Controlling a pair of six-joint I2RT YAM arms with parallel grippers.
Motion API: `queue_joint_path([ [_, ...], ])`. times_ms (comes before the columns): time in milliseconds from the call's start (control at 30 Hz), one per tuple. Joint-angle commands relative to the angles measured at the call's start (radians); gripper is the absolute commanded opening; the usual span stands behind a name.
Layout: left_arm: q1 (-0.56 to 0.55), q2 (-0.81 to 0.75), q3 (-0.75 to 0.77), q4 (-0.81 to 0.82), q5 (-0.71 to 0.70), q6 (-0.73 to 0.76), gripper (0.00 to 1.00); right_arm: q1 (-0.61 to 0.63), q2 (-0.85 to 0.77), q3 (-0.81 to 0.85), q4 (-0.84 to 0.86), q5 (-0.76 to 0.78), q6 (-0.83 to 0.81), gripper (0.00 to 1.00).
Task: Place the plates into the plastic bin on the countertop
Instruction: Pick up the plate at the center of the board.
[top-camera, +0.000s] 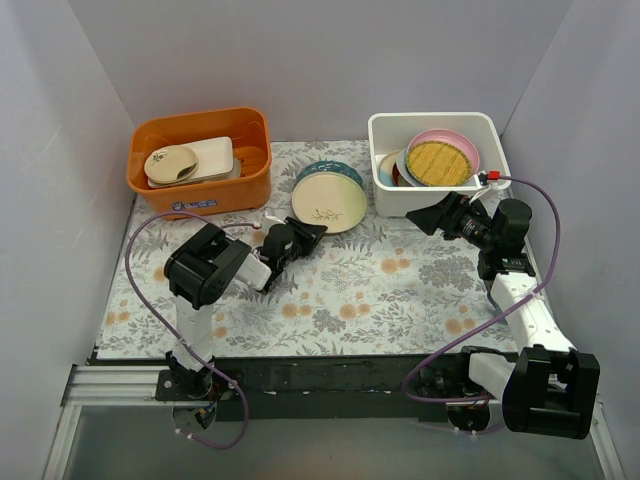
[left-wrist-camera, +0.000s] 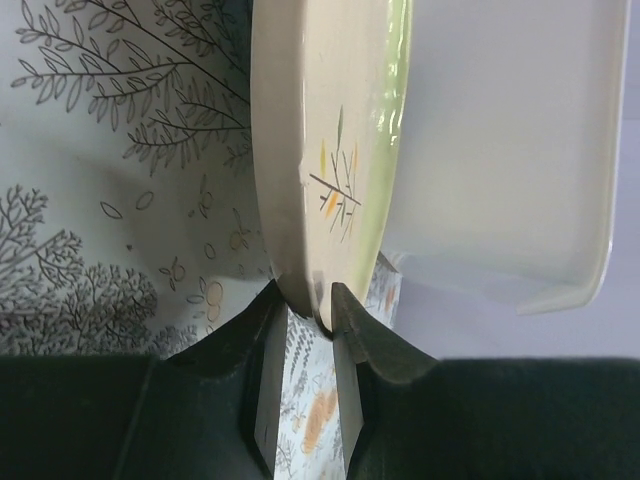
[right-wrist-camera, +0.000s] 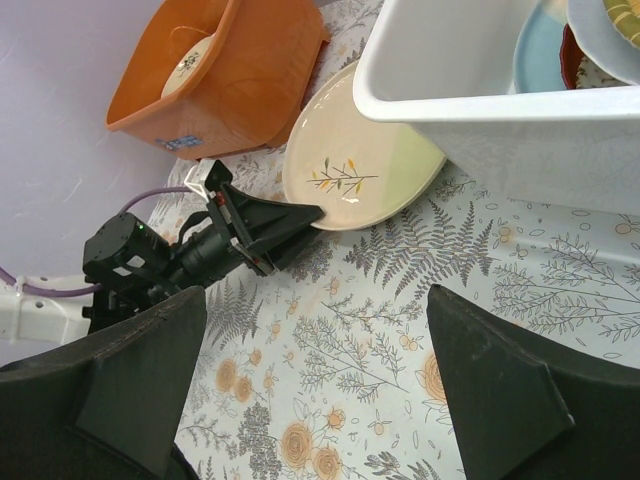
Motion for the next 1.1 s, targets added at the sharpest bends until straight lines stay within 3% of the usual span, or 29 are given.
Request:
queue_joint_path([
  [0, -0.014, -0.119, -0.032, 0.069, -0.01, -0.119, 0.0, 0.004, -0.019, -0.007, 0.046, -0.014, -0.017, 0.98],
  [1067, -0.086, -0.712, -0.246, -0.159, -0.119, 0.183, 0.0, 0.005, -0.051, 0.004, 0.032, -0.039, -0.016, 0.98],
])
